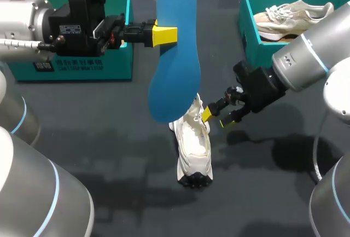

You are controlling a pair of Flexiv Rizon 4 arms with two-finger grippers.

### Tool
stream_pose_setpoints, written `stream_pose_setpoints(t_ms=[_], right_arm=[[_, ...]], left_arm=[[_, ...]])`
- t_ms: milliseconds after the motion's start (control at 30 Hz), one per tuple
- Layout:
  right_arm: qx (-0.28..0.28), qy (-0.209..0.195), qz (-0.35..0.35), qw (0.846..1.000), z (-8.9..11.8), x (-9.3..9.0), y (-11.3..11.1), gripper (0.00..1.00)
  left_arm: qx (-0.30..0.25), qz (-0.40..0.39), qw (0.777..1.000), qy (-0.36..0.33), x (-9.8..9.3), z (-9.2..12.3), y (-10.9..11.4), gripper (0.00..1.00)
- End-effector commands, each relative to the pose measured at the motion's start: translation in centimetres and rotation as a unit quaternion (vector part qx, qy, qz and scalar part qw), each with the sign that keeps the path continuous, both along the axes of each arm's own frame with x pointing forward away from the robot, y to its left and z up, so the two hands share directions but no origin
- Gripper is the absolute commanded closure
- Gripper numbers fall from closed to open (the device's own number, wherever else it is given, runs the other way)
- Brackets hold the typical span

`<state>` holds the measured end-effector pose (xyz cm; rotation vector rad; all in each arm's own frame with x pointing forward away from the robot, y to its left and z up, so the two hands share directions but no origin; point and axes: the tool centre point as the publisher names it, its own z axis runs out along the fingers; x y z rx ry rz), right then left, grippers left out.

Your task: Take the shoe out of the shoebox, open the shoe tongue, remove and reinsert the insole, then place the shoe into the shoebox

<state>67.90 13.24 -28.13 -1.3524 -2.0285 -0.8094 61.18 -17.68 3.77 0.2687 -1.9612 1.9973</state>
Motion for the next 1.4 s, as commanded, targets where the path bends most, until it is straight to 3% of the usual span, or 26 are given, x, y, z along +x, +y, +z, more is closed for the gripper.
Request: stream_pose_setpoints(t_ms=[33, 300, 400, 800, 1000, 1367, 1400], right_arm=[[0.013, 0.002, 0.002, 1.000, 0.5, -0.3, -1.3, 0.00], [0.013, 0.002, 0.002, 1.000, 0.5, -0.3, -1.3, 0.00], [0.023, 0.003, 0.002, 1.000, 1.6, 0.4, -1.1, 0.00], [0.099, 0.017, 0.011, 0.995, 4.4, 1.5, -1.8, 0.00], [0.157, 0.037, 0.007, 0.987, 5.5, 2.5, -2.5, 0.00], [0.157, 0.037, 0.007, 0.987, 5.5, 2.5, -2.5, 0.00], [0.157, 0.037, 0.007, 0.987, 5.5, 2.5, -2.5, 0.00]], left_arm=[[0.000, 0.000, 1.000, 0.000, -0.1, -0.1, -0.1, 1.00], [0.000, 0.000, 1.000, 0.000, -0.1, -0.1, -0.1, 1.00], [0.000, 0.000, 1.000, 0.000, -0.1, -0.1, -0.1, 1.00], [-0.011, 0.006, 0.988, -0.156, 2.0, -0.4, 1.0, 1.00], [-0.008, 0.004, 0.955, -0.297, 3.7, -1.3, 1.2, 1.00], [-0.008, 0.004, 0.955, -0.297, 3.7, -1.3, 1.2, 1.00], [-0.007, 0.007, 0.947, -0.320, 3.6, -1.5, 1.1, 1.00]])
